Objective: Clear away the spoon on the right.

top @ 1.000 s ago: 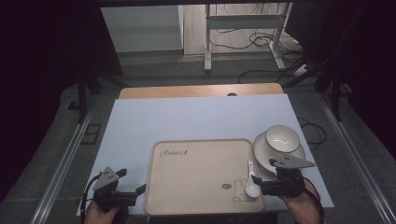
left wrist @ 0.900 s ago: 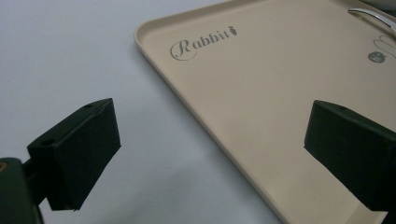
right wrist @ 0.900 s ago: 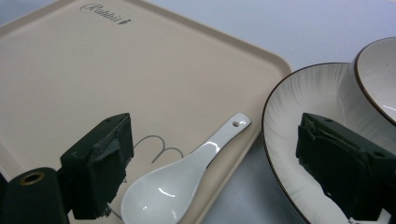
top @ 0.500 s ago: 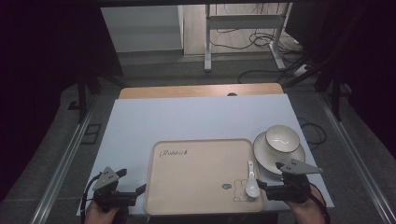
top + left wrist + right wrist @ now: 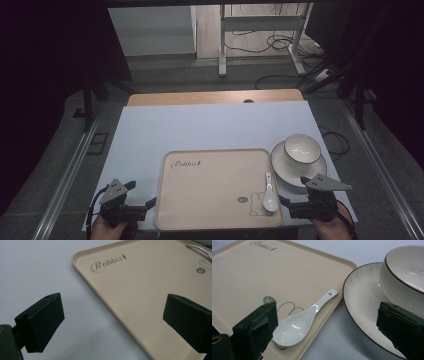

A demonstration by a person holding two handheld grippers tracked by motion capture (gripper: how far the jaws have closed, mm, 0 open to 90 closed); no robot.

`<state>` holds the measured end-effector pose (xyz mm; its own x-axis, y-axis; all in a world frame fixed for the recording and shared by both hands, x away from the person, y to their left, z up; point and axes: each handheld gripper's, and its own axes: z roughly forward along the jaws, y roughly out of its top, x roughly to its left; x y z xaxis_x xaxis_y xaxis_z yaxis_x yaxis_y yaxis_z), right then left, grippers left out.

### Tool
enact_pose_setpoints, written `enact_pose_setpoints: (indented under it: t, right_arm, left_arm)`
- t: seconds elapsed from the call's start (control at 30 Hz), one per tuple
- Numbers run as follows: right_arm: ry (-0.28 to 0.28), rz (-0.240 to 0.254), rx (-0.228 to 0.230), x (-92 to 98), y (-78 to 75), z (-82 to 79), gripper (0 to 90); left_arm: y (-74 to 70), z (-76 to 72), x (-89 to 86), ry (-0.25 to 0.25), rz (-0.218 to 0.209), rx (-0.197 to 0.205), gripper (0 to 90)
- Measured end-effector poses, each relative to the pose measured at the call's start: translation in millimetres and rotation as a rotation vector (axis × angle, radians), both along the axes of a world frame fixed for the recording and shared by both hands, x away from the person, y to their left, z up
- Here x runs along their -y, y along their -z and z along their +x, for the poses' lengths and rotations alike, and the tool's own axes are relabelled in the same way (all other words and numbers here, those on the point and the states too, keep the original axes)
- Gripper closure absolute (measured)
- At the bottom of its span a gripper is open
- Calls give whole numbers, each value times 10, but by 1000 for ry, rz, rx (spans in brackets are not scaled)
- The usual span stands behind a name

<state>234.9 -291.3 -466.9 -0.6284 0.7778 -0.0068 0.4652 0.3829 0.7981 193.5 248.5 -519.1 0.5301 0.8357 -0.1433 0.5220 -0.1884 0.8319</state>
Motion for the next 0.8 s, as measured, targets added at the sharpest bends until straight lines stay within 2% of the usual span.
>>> enact_pose_setpoints:
  t: [0.2, 0.6, 0.8]
  right_arm:
    - [11, 4, 2, 66, 29, -42, 1]
    - [38, 1, 27, 171, 28, -118, 0]
    - [47, 0, 23, 209, 30, -144, 0]
  left_arm:
    - [0, -1, 0, 0, -1, 0, 32]
    - [0, 0, -3, 0, -3, 0, 32]
    - [0, 0, -5, 0, -5, 0, 33]
